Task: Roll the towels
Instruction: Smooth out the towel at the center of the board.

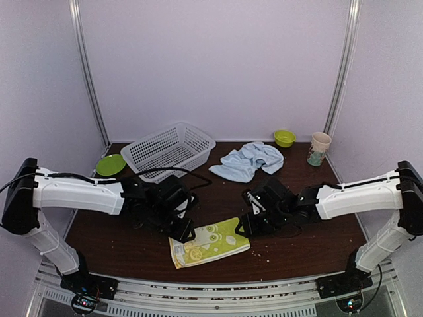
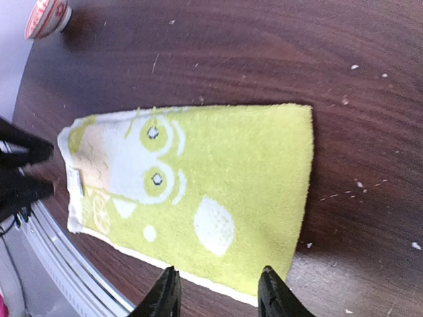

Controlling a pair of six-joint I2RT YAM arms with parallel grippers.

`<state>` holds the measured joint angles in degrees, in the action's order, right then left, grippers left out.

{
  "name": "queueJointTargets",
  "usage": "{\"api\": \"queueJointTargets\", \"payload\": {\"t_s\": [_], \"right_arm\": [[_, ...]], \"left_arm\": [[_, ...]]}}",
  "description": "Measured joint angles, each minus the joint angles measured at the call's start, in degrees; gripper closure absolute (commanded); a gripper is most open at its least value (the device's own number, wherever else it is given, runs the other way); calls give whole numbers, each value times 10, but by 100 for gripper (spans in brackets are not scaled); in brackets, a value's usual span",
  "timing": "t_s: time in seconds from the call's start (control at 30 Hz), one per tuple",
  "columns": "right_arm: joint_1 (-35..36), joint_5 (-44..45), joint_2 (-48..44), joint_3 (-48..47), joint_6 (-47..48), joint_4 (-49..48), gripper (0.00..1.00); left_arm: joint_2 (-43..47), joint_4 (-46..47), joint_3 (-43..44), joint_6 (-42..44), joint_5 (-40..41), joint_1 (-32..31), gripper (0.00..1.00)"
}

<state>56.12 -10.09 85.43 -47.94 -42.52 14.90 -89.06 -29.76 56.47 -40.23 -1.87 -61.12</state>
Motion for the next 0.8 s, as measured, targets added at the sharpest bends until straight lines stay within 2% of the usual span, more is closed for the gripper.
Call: {"api": "queueJointTargets", "payload": {"t_s": [0.27, 0.43, 0.5, 0.63, 0.8], "right_arm": [[34, 11, 80, -2, 1, -14, 66], [46, 20, 81, 16, -4, -27, 66], [50, 24, 77, 24, -8, -35, 63], [52, 26, 51, 43, -14, -35, 50], [42, 31, -8, 49, -24, -3, 45]], "left_arm": [[-42, 7, -7, -21, 22, 26, 80], [-61, 14, -44, -34, 32, 33, 85], [-61, 23, -46, -36, 33, 37, 86], [-65, 31, -46, -36, 36, 39, 86], [-65, 33, -45, -29, 36, 40, 77]]}}
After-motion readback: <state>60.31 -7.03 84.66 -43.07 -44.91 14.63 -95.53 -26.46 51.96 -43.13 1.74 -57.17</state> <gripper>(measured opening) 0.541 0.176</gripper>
